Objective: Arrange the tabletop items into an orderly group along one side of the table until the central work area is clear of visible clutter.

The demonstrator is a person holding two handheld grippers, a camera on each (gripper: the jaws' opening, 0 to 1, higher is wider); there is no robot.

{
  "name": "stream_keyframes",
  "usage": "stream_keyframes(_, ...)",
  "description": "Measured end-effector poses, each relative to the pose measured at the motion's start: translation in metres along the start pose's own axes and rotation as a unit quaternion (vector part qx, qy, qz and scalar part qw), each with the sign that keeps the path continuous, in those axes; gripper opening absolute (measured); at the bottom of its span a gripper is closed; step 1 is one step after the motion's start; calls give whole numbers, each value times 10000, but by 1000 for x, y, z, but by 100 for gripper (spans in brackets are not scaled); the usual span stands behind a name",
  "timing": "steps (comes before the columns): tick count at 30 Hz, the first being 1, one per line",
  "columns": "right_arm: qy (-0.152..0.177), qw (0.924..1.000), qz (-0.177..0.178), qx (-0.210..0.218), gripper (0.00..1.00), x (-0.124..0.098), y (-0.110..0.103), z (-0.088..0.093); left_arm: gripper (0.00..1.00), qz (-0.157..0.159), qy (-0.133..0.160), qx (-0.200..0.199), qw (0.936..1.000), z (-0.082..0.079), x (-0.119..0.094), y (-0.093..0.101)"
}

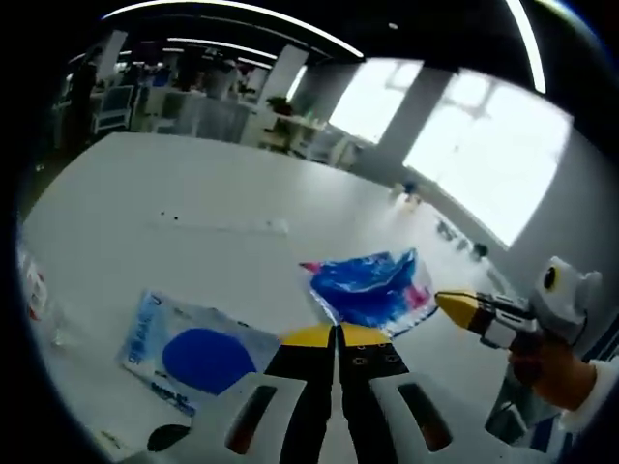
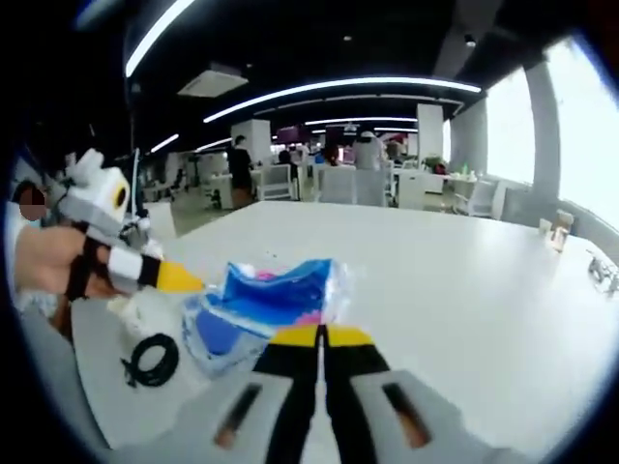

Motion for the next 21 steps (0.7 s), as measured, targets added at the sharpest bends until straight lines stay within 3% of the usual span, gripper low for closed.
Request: stream_keyframes(21,-342,9991,169,201,0,5,40,41,0,22,-468,236,9986,27,49,16)
Point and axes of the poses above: the point that each gripper's makers call its tool centre point, and the gripper's own axes: x roughly forward along the fingers, y roughly to its right, z roughly out of its underside, the point moved 9 cm from there along -x, roughly backward along the fingers, and after that the axes turned 4 degrees about -z, right-handed, at the moved point
